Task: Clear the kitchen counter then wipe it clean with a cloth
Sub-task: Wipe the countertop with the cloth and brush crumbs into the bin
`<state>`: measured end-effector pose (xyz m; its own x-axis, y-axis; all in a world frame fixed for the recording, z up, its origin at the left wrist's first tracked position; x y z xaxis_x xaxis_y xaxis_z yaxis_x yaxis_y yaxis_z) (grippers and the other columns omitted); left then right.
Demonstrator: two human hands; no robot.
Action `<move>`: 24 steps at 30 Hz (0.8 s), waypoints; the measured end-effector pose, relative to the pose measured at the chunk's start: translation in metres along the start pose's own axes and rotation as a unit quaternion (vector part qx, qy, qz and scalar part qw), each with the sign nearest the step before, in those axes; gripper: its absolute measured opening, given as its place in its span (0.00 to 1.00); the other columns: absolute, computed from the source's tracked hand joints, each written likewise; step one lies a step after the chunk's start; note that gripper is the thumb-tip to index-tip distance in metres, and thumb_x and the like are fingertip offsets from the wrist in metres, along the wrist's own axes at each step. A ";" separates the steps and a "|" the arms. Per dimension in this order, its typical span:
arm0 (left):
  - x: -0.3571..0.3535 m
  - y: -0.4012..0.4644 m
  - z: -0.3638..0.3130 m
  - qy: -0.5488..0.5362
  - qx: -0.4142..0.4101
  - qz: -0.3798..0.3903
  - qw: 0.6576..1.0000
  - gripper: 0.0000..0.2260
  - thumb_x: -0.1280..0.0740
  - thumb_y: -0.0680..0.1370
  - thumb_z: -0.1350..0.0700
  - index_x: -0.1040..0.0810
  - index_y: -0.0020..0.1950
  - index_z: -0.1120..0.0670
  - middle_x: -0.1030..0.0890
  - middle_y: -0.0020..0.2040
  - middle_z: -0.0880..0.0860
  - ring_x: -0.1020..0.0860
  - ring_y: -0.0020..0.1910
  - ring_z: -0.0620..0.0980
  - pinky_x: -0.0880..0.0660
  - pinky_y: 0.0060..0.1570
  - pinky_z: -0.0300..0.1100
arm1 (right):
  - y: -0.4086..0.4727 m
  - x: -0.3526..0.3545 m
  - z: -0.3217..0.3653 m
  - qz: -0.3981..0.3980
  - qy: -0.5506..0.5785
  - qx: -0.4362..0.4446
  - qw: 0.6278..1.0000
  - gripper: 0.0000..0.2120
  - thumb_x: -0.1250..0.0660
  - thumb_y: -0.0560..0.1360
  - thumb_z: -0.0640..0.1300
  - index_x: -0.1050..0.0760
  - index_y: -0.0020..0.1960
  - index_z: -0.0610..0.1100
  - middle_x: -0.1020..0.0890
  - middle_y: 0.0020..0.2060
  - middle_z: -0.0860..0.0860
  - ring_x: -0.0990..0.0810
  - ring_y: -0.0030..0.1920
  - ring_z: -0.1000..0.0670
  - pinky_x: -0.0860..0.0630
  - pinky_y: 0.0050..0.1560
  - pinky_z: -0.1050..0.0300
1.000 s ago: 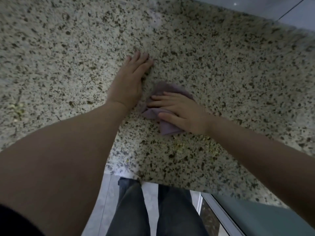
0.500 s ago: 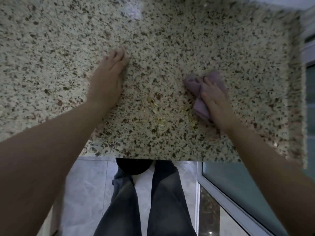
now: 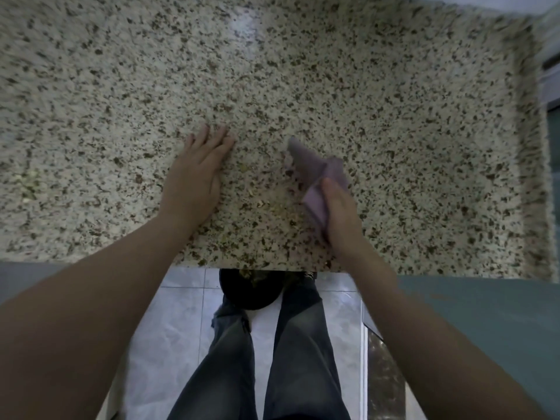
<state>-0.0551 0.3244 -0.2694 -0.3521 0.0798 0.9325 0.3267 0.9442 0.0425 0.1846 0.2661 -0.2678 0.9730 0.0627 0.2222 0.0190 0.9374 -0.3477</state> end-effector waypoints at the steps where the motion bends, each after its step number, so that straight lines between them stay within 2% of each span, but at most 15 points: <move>1: 0.000 -0.001 0.000 0.001 0.000 -0.002 1.000 0.24 0.46 0.81 0.61 0.36 0.78 0.55 0.37 0.79 0.53 0.43 0.79 0.56 0.49 0.79 0.54 | 0.007 0.016 -0.001 -0.023 -0.004 -0.015 1.000 0.20 0.45 0.78 0.66 0.20 0.44 0.56 0.19 0.39 0.59 0.20 0.41 0.55 0.24 0.46 0.51; 3: -0.001 -0.002 0.000 0.002 0.004 -0.006 1.000 0.24 0.46 0.81 0.61 0.36 0.78 0.55 0.37 0.79 0.52 0.44 0.80 0.55 0.49 0.79 0.54 | 0.031 0.036 0.006 -0.034 -0.009 -0.022 0.999 0.25 0.44 0.74 0.74 0.21 0.46 0.55 0.18 0.42 0.55 0.20 0.44 0.55 0.24 0.49 0.55; 5: -0.002 -0.001 0.003 -0.001 0.010 -0.008 1.000 0.24 0.46 0.81 0.60 0.36 0.78 0.54 0.37 0.79 0.52 0.44 0.80 0.54 0.48 0.79 0.53 | 0.068 0.036 0.024 -0.011 -0.035 -0.010 0.999 0.26 0.46 0.72 0.76 0.23 0.49 0.57 0.19 0.46 0.55 0.22 0.48 0.55 0.28 0.54 0.56; 8: -0.004 -0.001 0.005 -0.006 0.013 -0.009 1.000 0.25 0.48 0.80 0.59 0.36 0.78 0.54 0.37 0.79 0.52 0.43 0.80 0.54 0.47 0.79 0.53 | 0.120 0.013 0.041 0.024 -0.131 0.014 0.991 0.21 0.47 0.78 0.67 0.24 0.56 0.56 0.19 0.61 0.48 0.24 0.64 0.47 0.33 0.70 0.44; 9: -0.003 -0.001 0.004 -0.010 0.014 -0.013 1.000 0.25 0.48 0.80 0.59 0.36 0.78 0.54 0.37 0.79 0.52 0.43 0.79 0.54 0.48 0.79 0.53 | 0.129 0.000 0.049 0.042 -0.162 0.034 0.985 0.17 0.47 0.80 0.63 0.24 0.54 0.58 0.20 0.61 0.50 0.25 0.65 0.48 0.35 0.72 0.44; 10: -0.003 -0.001 0.005 -0.015 0.018 -0.017 1.000 0.25 0.47 0.80 0.60 0.36 0.78 0.54 0.37 0.79 0.52 0.43 0.79 0.53 0.48 0.79 0.52 | 0.131 -0.014 0.056 0.064 -0.196 0.056 0.977 0.14 0.48 0.81 0.59 0.24 0.51 0.59 0.20 0.57 0.52 0.24 0.62 0.50 0.34 0.70 0.44; 13: -0.001 -0.001 0.008 -0.028 0.046 -0.032 0.998 0.24 0.46 0.81 0.61 0.38 0.79 0.56 0.38 0.79 0.53 0.43 0.79 0.51 0.48 0.79 0.49 | 0.103 -0.052 0.059 0.138 -0.252 0.115 0.951 0.15 0.47 0.82 0.54 0.22 0.47 0.57 0.19 0.48 0.52 0.23 0.52 0.53 0.29 0.63 0.47; 15: -0.002 0.000 0.009 -0.038 0.047 -0.033 0.998 0.24 0.46 0.82 0.60 0.39 0.79 0.57 0.39 0.79 0.53 0.44 0.80 0.51 0.47 0.79 0.50 | 0.071 -0.069 0.045 0.209 -0.271 0.152 0.927 0.16 0.45 0.83 0.51 0.19 0.56 0.53 0.17 0.56 0.52 0.25 0.58 0.58 0.33 0.67 0.62; 16: -0.003 -0.001 0.009 -0.044 0.042 -0.033 0.998 0.23 0.45 0.82 0.61 0.38 0.79 0.57 0.39 0.79 0.53 0.43 0.80 0.51 0.47 0.79 0.50 | 0.060 -0.073 0.041 0.236 -0.276 0.171 0.916 0.17 0.45 0.83 0.50 0.21 0.64 0.49 0.20 0.61 0.55 0.29 0.63 0.62 0.39 0.68 0.71; 17: -0.003 -0.001 0.009 -0.049 0.039 -0.034 0.997 0.23 0.45 0.82 0.62 0.38 0.78 0.57 0.38 0.79 0.53 0.43 0.79 0.52 0.46 0.78 0.51 | 0.059 -0.076 0.041 0.255 -0.269 0.174 0.913 0.18 0.45 0.83 0.50 0.23 0.68 0.47 0.23 0.64 0.58 0.32 0.65 0.65 0.43 0.68 0.75; 19: -0.002 0.000 0.009 -0.056 0.036 -0.038 0.997 0.22 0.43 0.83 0.62 0.36 0.77 0.58 0.36 0.78 0.54 0.42 0.79 0.53 0.46 0.78 0.52 | 0.070 -0.085 0.051 0.282 -0.238 0.152 0.917 0.16 0.45 0.84 0.51 0.20 0.62 0.52 0.20 0.60 0.60 0.27 0.61 0.65 0.36 0.64 0.68; 21: -0.001 0.001 0.011 -0.061 0.037 -0.042 0.997 0.20 0.43 0.84 0.60 0.35 0.76 0.60 0.35 0.78 0.55 0.40 0.79 0.54 0.44 0.77 0.53 | 0.085 -0.095 0.064 0.283 -0.243 0.151 0.916 0.16 0.44 0.84 0.50 0.21 0.45 0.59 0.18 0.46 0.61 0.23 0.49 0.64 0.32 0.52 0.61; 22: -0.002 0.000 0.010 -0.060 0.036 -0.039 0.997 0.20 0.43 0.84 0.59 0.34 0.76 0.61 0.35 0.77 0.56 0.40 0.78 0.55 0.44 0.77 0.54 | 0.086 -0.099 0.066 0.286 -0.257 0.163 0.909 0.17 0.43 0.84 0.49 0.21 0.42 0.59 0.17 0.45 0.60 0.22 0.49 0.62 0.32 0.52 0.61; 23: -0.003 0.000 0.011 -0.057 0.031 -0.035 0.997 0.20 0.42 0.84 0.58 0.34 0.76 0.61 0.35 0.77 0.57 0.40 0.78 0.56 0.44 0.77 0.55 | 0.083 -0.101 0.064 0.297 -0.273 0.172 0.899 0.16 0.43 0.84 0.49 0.18 0.46 0.55 0.15 0.50 0.57 0.23 0.54 0.61 0.33 0.57 0.63; 24: -0.003 0.000 0.010 -0.052 0.026 -0.030 0.998 0.20 0.41 0.84 0.58 0.34 0.76 0.60 0.36 0.78 0.57 0.41 0.78 0.57 0.45 0.77 0.55 | 0.076 -0.099 0.060 0.316 -0.288 0.181 0.886 0.15 0.42 0.84 0.49 0.17 0.55 0.51 0.16 0.57 0.55 0.26 0.60 0.61 0.36 0.63 0.66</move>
<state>-0.0626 0.3273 -0.2761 -0.4598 0.0529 0.8865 0.2571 0.9634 0.0758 0.0758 0.3519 -0.2619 0.4825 0.6807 0.5512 -0.6639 0.6947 -0.2766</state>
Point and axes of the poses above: each hand's wrist, its own y-axis towards the middle knuckle, its own x-axis out of the back of the hand, z = x × y, the point moved 7 cm from there along y, towards the middle knuckle
